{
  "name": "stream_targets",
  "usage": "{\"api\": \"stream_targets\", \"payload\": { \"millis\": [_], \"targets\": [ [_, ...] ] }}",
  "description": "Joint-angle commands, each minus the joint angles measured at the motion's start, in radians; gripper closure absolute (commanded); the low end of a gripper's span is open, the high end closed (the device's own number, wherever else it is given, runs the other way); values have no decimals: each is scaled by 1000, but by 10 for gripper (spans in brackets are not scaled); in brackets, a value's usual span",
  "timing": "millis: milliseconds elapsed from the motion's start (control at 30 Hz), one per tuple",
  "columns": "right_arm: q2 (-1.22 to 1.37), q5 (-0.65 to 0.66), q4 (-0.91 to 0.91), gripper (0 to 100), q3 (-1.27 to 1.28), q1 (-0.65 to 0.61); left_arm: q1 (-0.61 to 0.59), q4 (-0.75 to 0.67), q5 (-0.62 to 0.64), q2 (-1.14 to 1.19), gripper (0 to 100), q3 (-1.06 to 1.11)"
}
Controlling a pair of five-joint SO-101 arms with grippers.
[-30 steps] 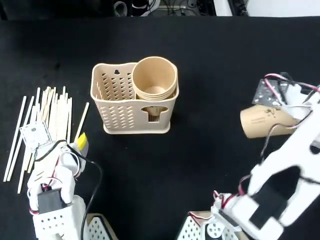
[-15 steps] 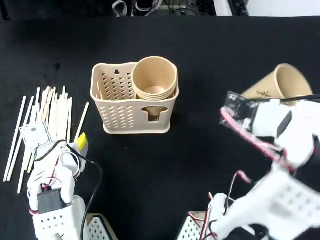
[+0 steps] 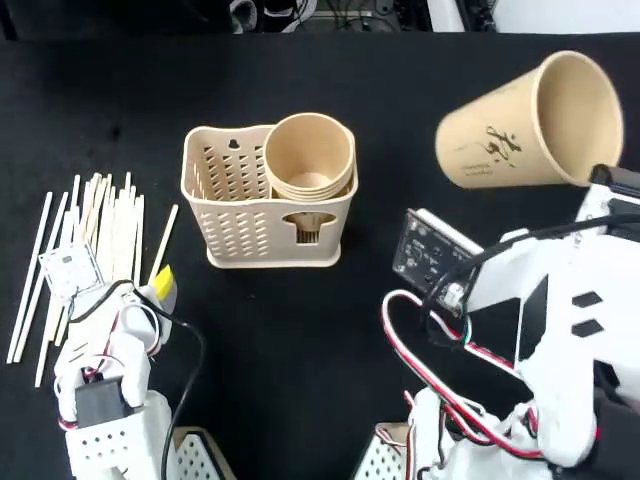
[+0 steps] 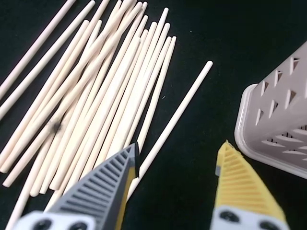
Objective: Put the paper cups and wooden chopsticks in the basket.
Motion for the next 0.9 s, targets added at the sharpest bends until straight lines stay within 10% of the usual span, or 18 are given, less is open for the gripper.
{"api": "stream_targets", "payload": {
  "millis": [0,433,867],
  "targets": [
    [15,-18,-23,985,1,-74,10,-11,-9,-6,734,-4],
    [81,-163,-203,985,194,-437,10,-14,-9,-6,734,-4],
    [185,-163,-229,986,208,-489,10,-15,-9,-6,734,-4]
  ]
}}
